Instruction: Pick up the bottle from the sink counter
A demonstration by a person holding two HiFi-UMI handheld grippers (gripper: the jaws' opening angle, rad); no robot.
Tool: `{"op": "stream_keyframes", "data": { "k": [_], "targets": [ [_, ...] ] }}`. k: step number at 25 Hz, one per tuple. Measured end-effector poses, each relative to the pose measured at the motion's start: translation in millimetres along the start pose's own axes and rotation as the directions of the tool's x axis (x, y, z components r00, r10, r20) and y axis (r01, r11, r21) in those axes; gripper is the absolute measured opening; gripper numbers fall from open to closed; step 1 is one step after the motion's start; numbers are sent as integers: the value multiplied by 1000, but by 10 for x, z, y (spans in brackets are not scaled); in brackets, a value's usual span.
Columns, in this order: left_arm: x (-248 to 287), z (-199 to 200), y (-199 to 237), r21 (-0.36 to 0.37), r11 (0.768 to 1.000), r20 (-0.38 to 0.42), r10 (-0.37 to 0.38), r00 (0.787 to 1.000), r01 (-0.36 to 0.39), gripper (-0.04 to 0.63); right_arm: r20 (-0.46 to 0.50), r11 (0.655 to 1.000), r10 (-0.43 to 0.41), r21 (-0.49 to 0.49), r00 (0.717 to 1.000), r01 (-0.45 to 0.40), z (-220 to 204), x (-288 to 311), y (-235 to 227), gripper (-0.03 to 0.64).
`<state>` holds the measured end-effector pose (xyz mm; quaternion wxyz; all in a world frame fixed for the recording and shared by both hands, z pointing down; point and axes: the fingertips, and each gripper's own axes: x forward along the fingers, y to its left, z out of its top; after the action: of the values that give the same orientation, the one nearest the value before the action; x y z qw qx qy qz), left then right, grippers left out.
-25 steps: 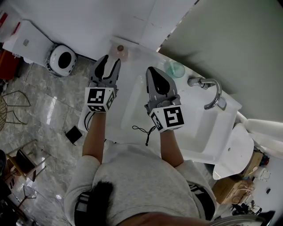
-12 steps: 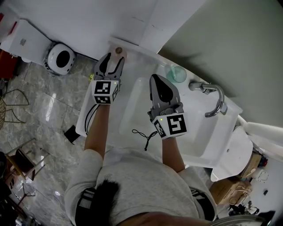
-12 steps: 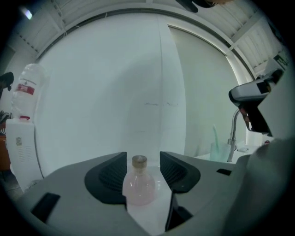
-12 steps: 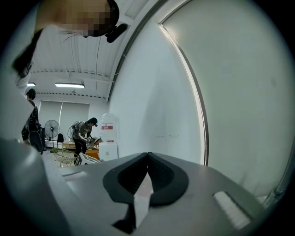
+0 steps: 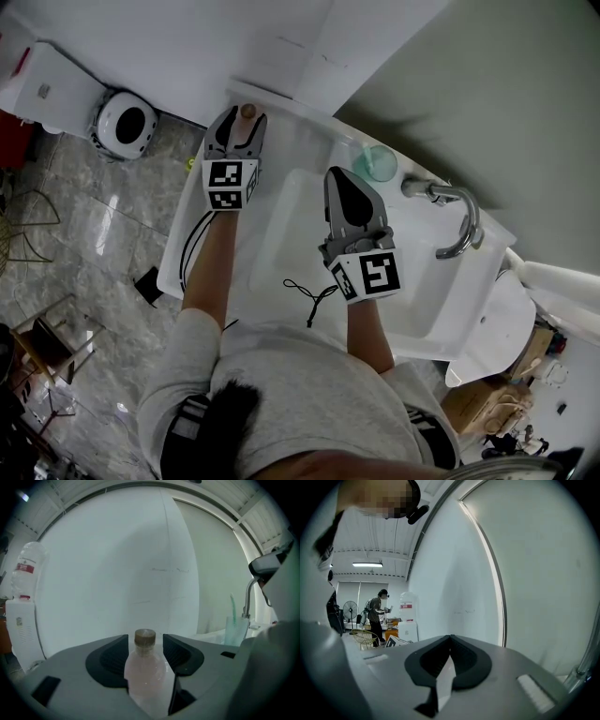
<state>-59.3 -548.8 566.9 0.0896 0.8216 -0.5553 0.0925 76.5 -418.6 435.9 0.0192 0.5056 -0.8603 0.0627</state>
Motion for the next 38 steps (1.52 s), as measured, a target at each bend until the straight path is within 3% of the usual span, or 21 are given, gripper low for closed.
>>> {"op": "stream_keyframes", "data": {
  "k": [9, 10, 11, 19, 27, 38],
  "targets": [
    [191, -34, 23, 15, 1000, -5, 24, 1000, -24, 213, -15, 1000, -9, 10, 1000, 9, -80, 26, -119, 11],
    [205, -35, 35, 14, 999, -4, 29, 1000, -29, 204, -16, 1000, -10, 11, 1000, 11, -90, 26, -127, 11],
    [214, -38, 47, 15, 999, -3, 33, 999, -33, 154, -18, 1000, -12, 12, 1000, 12, -100, 26, -136, 11],
    [196, -57, 36, 62, 998, -22, 32, 999, -30, 140, -16, 1000, -17, 10, 1000, 17, -89, 23, -145, 11],
    [-83, 56, 0, 77, 997, -23, 6, 1000, -4, 140, 0, 1000, -18, 1, 1000, 18, -9, -7, -78, 11],
    [-725, 627, -111, 97, 994, 47, -53, 997, 48, 140, 50, 1000, -22, -5, 998, 22, 233, -129, 149, 11]
  ]
}}
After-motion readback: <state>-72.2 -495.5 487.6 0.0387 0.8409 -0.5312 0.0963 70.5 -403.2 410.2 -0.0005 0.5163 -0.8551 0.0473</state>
